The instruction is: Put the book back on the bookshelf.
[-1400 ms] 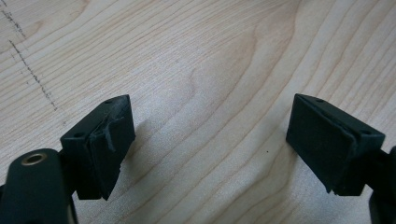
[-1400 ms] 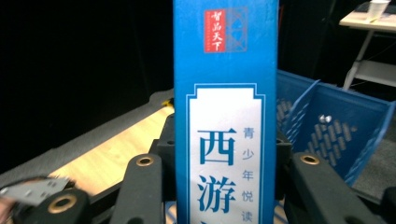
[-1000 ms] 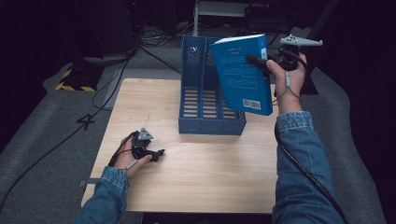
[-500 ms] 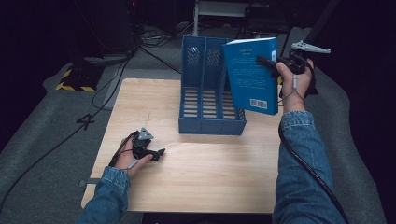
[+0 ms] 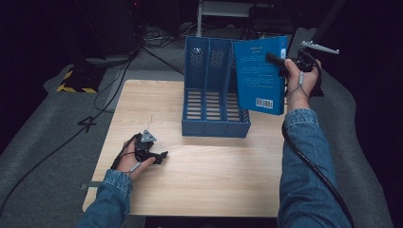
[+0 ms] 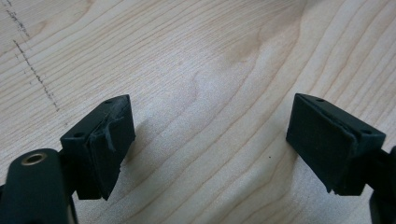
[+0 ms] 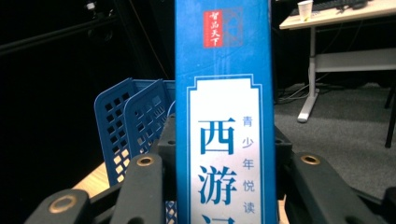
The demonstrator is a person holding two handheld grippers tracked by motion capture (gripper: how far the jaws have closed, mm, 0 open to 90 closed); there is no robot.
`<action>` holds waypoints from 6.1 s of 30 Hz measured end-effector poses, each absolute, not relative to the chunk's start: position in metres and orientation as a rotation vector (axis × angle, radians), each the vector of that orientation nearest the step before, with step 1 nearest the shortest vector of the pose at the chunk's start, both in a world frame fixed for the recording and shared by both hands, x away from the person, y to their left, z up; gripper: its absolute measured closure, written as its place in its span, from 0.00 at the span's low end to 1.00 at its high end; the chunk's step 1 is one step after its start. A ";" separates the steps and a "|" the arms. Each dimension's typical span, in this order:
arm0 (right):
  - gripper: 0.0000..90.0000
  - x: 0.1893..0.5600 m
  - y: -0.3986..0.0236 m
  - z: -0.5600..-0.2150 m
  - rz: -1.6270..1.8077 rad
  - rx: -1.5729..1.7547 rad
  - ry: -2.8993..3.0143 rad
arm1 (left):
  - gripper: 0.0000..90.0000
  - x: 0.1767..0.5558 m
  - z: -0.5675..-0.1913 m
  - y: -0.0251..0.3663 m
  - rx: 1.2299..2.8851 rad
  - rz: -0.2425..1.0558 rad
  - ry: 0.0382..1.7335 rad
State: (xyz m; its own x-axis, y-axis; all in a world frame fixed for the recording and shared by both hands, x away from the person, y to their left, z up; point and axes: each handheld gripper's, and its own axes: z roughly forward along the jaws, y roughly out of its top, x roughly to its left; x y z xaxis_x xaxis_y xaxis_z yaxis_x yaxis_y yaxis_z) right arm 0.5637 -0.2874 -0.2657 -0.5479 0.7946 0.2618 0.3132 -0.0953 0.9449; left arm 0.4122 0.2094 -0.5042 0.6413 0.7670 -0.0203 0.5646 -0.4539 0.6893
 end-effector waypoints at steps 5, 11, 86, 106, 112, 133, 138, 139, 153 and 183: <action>0.69 0.565 -0.278 -0.262 1.639 1.225 1.788 | 0.17 0.412 -0.504 0.209 2.185 0.386 1.033; 0.69 0.566 -0.250 -0.250 1.623 1.188 1.812 | 0.17 0.412 -0.504 0.209 2.185 0.387 1.032; 0.67 0.596 -0.171 -0.316 1.032 1.356 1.945 | 0.17 0.411 -0.504 0.210 2.184 0.380 1.035; 0.38 0.582 -0.165 -0.297 1.171 1.228 1.821 | 0.18 0.410 -0.504 0.211 2.183 0.384 1.033; 0.37 0.552 -0.190 -0.287 1.294 1.177 1.844 | 0.17 0.409 -0.504 0.212 2.185 0.385 1.028; 0.31 0.465 -0.251 -0.295 1.266 1.012 2.079 | 0.17 0.408 -0.504 0.214 2.188 0.385 1.019; 0.30 0.446 -0.262 -0.308 1.214 1.005 2.136 | 0.17 0.409 -0.505 0.213 2.181 0.377 1.025; 0.30 0.444 -0.264 -0.311 1.196 1.002 2.141 | 0.17 0.410 -0.504 0.213 2.187 0.387 1.018; 0.29 0.413 -0.280 -0.380 1.147 1.031 2.315 | 0.17 0.410 -0.504 0.213 2.189 0.390 1.019; 0.16 0.417 -0.280 -0.503 1.005 1.143 2.318 | 0.17 0.410 -0.504 0.213 2.190 0.381 1.021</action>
State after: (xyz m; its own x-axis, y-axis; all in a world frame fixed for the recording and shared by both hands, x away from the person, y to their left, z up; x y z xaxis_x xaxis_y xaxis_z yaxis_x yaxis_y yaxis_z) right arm 0.4169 -0.2804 -0.5031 -0.6044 0.7966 -0.0122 0.5357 0.4177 0.7339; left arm 0.4102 0.2129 -0.5042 0.6491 0.7604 -0.0208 0.5605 -0.4597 0.6888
